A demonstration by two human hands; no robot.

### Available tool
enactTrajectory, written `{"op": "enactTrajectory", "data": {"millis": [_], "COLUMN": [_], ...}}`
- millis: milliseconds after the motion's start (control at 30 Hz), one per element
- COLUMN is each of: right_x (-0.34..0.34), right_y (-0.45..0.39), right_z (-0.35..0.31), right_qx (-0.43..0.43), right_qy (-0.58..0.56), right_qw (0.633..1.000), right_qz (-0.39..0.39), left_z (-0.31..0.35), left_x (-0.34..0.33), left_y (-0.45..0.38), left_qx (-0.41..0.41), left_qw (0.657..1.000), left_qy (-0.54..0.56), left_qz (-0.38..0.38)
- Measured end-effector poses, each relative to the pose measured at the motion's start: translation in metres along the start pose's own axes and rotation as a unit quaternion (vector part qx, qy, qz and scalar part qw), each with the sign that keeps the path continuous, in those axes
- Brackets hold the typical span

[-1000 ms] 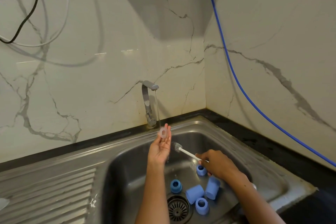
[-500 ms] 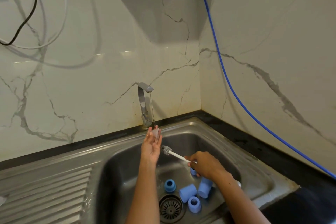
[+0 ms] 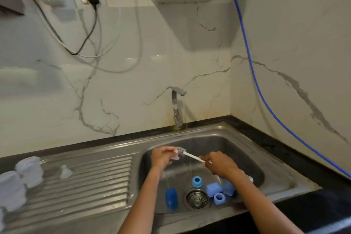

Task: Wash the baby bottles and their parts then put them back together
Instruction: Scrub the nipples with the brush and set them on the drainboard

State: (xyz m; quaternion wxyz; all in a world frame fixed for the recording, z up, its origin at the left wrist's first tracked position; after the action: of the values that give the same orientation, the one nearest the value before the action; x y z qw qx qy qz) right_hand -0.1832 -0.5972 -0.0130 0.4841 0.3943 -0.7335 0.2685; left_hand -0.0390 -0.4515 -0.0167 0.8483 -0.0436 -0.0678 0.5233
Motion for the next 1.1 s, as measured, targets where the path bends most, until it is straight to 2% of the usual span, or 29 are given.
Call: {"op": "enactTrajectory", "data": {"millis": [200, 367, 433, 500, 533, 633, 733, 800, 900, 967, 1033, 1067, 1100], "right_x": [-0.013, -0.032, -0.037, -0.037, -0.037, -0.038, -0.037, -0.038, -0.039, -0.039, -0.039, -0.040, -0.040], "right_y": [-0.001, -0.004, -0.007, -0.009, -0.010, -0.012, -0.015, -0.014, -0.011, -0.010, -0.010, -0.010, -0.009], "right_z": [-0.066, -0.081, -0.075, -0.068, -0.065, -0.058, -0.058, -0.059, -0.060, -0.059, -0.059, -0.059, -0.058], "right_qx": [0.014, -0.001, -0.005, -0.008, -0.012, -0.023, -0.023, -0.023, -0.022, -0.021, -0.023, -0.025, -0.026], "right_qy": [-0.005, -0.054, -0.044, -0.028, -0.027, -0.028, -0.020, -0.015, -0.010, -0.011, -0.010, -0.011, -0.014], "right_qw": [0.999, 0.998, 0.999, 0.999, 0.999, 0.999, 0.999, 1.000, 1.000, 1.000, 1.000, 1.000, 0.999], "right_qz": [0.029, 0.028, 0.019, 0.016, 0.014, 0.009, 0.010, 0.008, 0.000, 0.000, -0.005, -0.010, -0.013], "left_z": [0.017, 0.012, 0.013, 0.010, 0.007, 0.000, 0.001, 0.000, -0.009, -0.008, -0.008, -0.012, -0.021], "left_x": [0.056, 0.062, 0.067, 0.066, 0.065, 0.065, 0.053, 0.057, 0.060, 0.059, 0.052, 0.051, 0.053], "left_y": [0.018, 0.024, 0.019, 0.019, 0.020, 0.018, 0.022, 0.022, 0.025, 0.026, 0.027, 0.026, 0.020], "left_qx": [-0.060, -0.059, -0.027, 0.029, 0.052, 0.062, 0.069, 0.066, 0.105, 0.113, 0.136, 0.144, 0.121], "left_qw": [0.995, 0.994, 0.998, 0.998, 0.996, 0.998, 0.995, 0.995, 0.993, 0.990, 0.981, 0.980, 0.986], "left_qy": [-0.034, -0.065, -0.032, 0.045, 0.049, -0.027, 0.005, -0.054, -0.002, -0.001, 0.045, 0.043, -0.016], "left_qz": [0.074, 0.072, 0.049, -0.017, -0.043, -0.009, -0.067, -0.046, -0.044, -0.083, -0.129, -0.132, -0.114]}}
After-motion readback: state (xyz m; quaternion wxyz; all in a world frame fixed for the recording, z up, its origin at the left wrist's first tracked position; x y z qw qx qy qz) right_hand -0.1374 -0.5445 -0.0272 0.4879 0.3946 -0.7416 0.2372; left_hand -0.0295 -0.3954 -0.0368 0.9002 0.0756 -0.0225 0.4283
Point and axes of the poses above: each hand's wrist, its own y-axis away from the middle knuckle, its own x-axis out of the back of the hand, z = x × y, the point moved 5 cm from there along -y, towards the middle knuckle, and after that the axes turned 6 degrees about -x, right-handed, at the moved point
